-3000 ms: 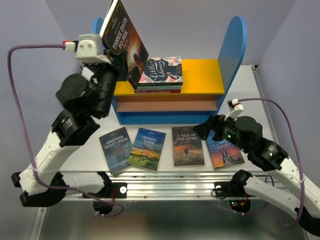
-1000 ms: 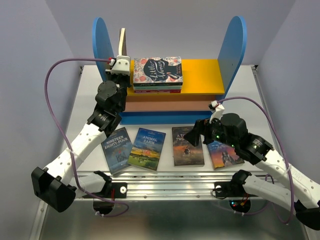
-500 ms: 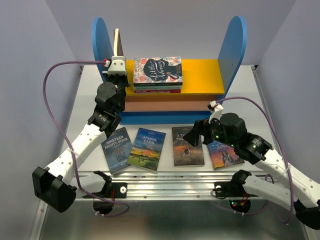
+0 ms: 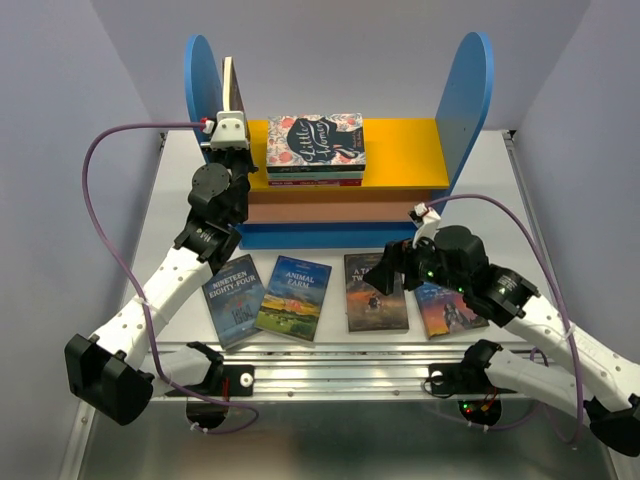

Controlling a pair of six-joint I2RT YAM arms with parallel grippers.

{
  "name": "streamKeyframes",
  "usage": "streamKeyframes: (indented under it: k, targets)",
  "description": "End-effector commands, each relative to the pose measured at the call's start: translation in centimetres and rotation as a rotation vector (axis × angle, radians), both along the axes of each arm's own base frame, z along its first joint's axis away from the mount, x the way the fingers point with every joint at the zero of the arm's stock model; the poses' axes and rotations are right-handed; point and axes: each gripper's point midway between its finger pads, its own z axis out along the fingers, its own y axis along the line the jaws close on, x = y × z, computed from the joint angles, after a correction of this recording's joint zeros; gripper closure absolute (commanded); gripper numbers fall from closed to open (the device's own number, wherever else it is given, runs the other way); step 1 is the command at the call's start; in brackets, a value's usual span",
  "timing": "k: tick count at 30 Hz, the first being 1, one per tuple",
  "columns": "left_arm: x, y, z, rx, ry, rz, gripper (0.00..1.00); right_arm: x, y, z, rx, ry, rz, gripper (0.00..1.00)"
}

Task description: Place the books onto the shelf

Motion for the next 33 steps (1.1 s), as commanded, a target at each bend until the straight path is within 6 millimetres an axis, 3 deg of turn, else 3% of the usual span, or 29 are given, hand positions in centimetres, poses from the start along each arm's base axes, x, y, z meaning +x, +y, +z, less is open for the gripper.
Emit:
streamKeyframes:
  k: [1, 9, 13, 25, 33]
  targets:
    - [-0.9, 1.2, 3.1, -0.078, -0.093, 0.033, 0.76, 0.0, 0.9, 1.1, 0.041, -0.033, 0.034, 0.0]
    - [-1.3, 2.0, 3.2, -0.162, -0.101, 0.056, 0.69, 0.1, 1.4, 0.7, 0.04, -0.015, 0.051, 0.0]
    - [-1.4, 2.1, 3.0, -0.169, -0.096, 0.064, 0.6, 0.0, 1.5, 0.6, 0.044, -0.013, 0.056, 0.0]
    - [-2.0, 3.6, 2.1, -0.269, -0.086, 0.136, 0.58, 0.1, 1.7, 0.8, 0.046, -0.021, 0.059, 0.0]
    - [-2.3, 2.8, 1.5, -0.383, -0.052, 0.08, 0.55, 0.1, 2.0, 0.9, 0.053, -0.015, 0.07, 0.0]
